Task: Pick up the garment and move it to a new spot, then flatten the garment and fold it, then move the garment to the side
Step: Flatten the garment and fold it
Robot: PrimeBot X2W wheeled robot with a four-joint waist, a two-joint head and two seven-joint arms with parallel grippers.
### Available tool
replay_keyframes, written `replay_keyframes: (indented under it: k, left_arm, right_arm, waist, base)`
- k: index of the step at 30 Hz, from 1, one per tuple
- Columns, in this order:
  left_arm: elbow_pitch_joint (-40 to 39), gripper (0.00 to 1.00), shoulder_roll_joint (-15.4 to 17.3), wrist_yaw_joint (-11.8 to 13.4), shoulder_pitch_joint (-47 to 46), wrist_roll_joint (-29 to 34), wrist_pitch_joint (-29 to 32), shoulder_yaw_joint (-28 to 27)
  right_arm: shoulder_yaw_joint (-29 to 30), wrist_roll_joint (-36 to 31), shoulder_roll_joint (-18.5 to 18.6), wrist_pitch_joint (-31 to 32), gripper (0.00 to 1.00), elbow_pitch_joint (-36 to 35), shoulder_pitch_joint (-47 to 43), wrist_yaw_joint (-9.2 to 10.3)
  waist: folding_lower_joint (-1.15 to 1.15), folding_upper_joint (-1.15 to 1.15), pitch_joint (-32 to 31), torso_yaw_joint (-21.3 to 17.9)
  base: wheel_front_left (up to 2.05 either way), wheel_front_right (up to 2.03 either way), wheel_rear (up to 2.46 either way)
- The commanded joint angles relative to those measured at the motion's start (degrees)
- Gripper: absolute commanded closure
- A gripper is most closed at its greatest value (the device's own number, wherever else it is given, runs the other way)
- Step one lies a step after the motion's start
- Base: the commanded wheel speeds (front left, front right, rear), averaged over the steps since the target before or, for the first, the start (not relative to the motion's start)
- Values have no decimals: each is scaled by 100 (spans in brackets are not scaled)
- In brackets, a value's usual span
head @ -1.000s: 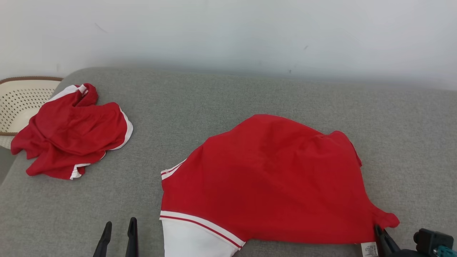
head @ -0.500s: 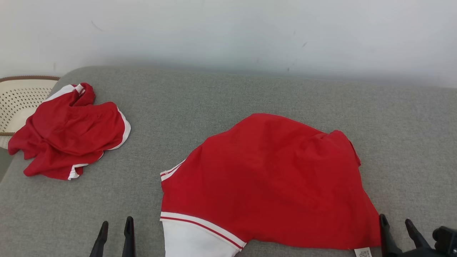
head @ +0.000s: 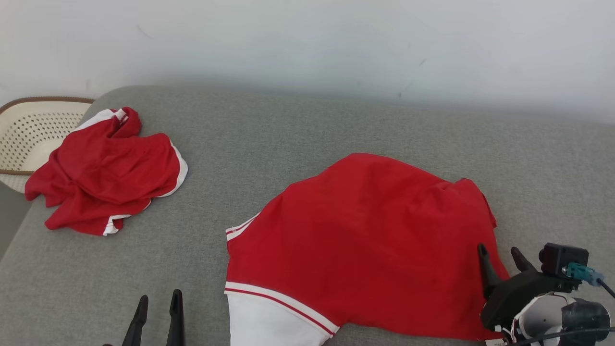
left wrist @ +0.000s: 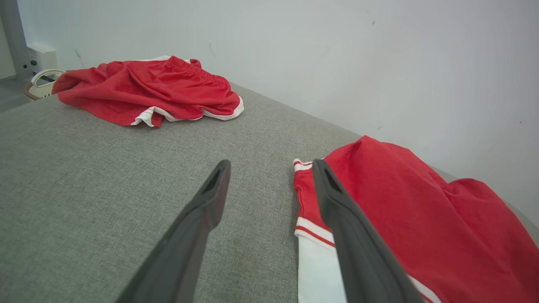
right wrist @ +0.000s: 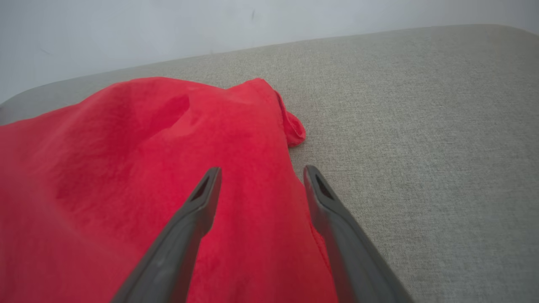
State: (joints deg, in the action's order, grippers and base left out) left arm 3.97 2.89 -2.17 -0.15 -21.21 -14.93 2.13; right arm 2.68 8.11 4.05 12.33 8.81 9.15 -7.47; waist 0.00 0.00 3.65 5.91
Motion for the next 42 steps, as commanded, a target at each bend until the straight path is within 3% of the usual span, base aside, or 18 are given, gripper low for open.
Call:
replay_keyframes:
  k: [1,5,6,7,8,9,18,29,31,36,42]
  left_arm:
    - [9,0,0,7,-26,32,-20,17]
    - [-3,0,1,19,-31,32,-21,39]
    - [-3,0,0,22,-33,29,-21,50]
    - [-8,0,0,28,-30,21,-21,49]
    - [-12,0,0,29,-28,13,-21,59]
    - [-11,0,1,31,-30,6,-21,67]
    - [-58,0,1,58,-10,-25,-21,21]
    - [81,0,0,-11,-162,9,-21,119]
    - [109,0,1,-8,-160,23,-21,115]
    - [119,0,1,13,-4,39,-21,70]
    - [64,0,0,55,149,22,-21,40]
  right_arm:
    - [-19,-65,107,-63,0,338,218,-5]
    - [-8,-33,219,-148,0,1059,582,-5]
    - [5,-38,248,-173,8,1232,653,-5]
    - [-7,-38,266,-184,59,1405,724,-5]
    - [-30,-48,294,-206,76,1567,798,-5]
    - [-73,-75,333,-275,100,1684,874,-5]
    - [-228,4,343,-913,100,2166,1527,-5]
    - [-460,-170,239,-824,100,3489,2689,-5]
    - [-474,-217,253,-986,0,3679,2792,-5]
    - [-463,38,207,-1401,0,3856,2693,-5]
    - [-674,683,252,-1751,0,3327,2215,-5]
  waist:
    - [0,0,-3,92]
    - [0,0,5,197]
    - [0,0,12,224]
    - [0,0,19,241]
    - [0,0,30,263]
    - [0,0,42,286]
    - [0,0,141,309]
    - [0,0,164,395]
    - [0,0,126,413]
    - [0,0,-9,361]
    - [0,0,-165,204]
  base:
    - [0,0,0]
    - [0,0,0]
    - [0,0,0]
    - [0,0,0]
    - [0,0,0]
    - [0,0,0]
    - [0,0,0]
    - [0,0,0]
    - [0,0,0]
    - [0,0,0]
    - [0,0,0]
